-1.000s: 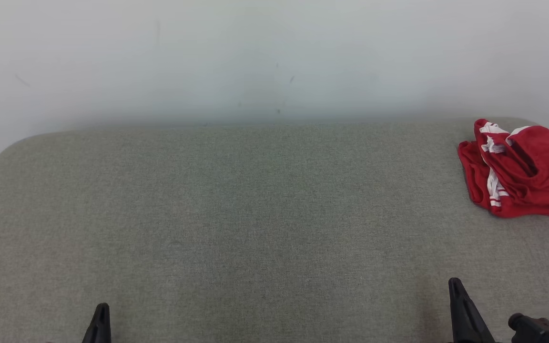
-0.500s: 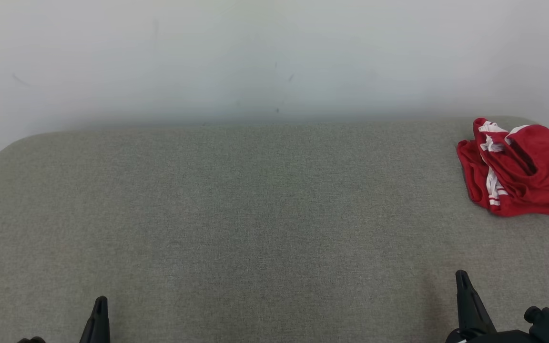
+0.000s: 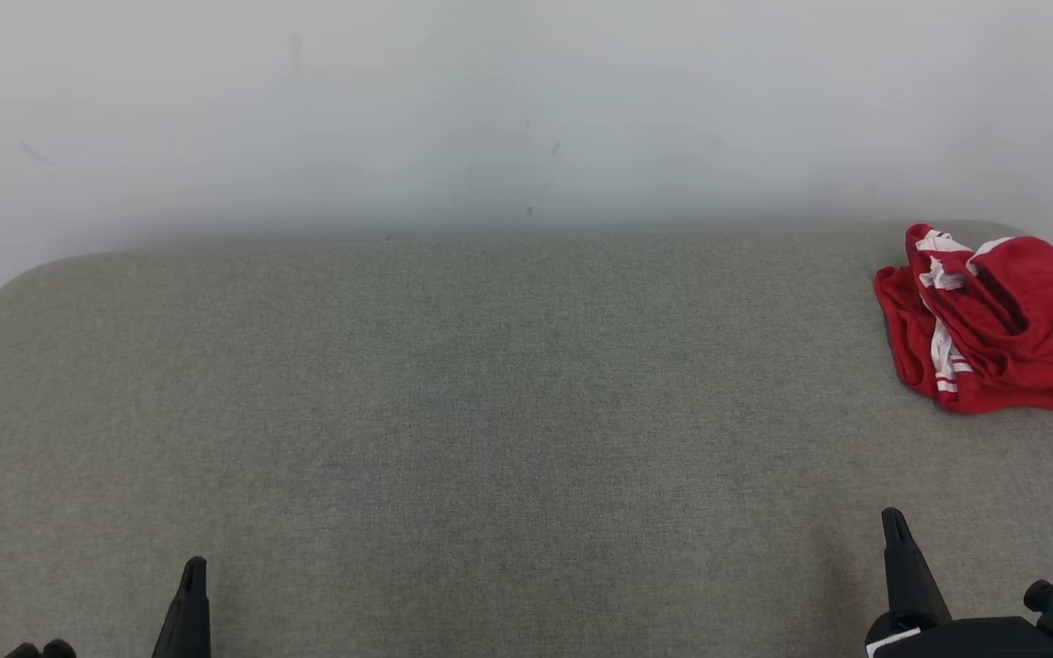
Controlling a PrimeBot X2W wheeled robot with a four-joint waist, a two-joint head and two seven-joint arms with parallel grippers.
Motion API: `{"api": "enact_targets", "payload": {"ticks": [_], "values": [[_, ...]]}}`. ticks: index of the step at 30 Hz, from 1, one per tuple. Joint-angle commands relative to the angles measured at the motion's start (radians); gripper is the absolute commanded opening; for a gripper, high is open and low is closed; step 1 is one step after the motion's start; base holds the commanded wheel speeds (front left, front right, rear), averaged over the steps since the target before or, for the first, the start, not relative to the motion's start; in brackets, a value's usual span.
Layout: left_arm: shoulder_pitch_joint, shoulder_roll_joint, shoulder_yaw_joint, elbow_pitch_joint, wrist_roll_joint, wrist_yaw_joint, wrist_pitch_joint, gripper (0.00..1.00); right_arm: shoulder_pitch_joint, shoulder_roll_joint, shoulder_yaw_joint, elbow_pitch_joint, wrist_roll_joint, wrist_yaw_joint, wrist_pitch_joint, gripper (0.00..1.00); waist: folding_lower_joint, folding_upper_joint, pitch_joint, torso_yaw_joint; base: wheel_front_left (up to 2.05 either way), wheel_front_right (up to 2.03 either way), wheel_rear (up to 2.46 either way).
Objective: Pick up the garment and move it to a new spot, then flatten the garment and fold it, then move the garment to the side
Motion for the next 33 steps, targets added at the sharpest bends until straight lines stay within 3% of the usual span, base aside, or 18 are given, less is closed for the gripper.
{"api": "enact_targets", "payload": {"ticks": [1,33], "values": [[-0.028,0.001,0.007,-0.007,-0.031,-0.007,0.008,0.0,-0.024,-0.009,-0.005,-0.01,0.035,-0.001,0.006,0.0,0.0,0.0,0.0,0.0,0.0,0.0,0.0],[-0.081,-0.025,0.034,0.018,-0.369,-0.025,0.1,0.0,-0.072,-0.009,-0.034,0.013,0.397,-0.001,0.086,0.0,0.0,0.0,0.006,-0.007,0.0,0.0,0.0]]}}
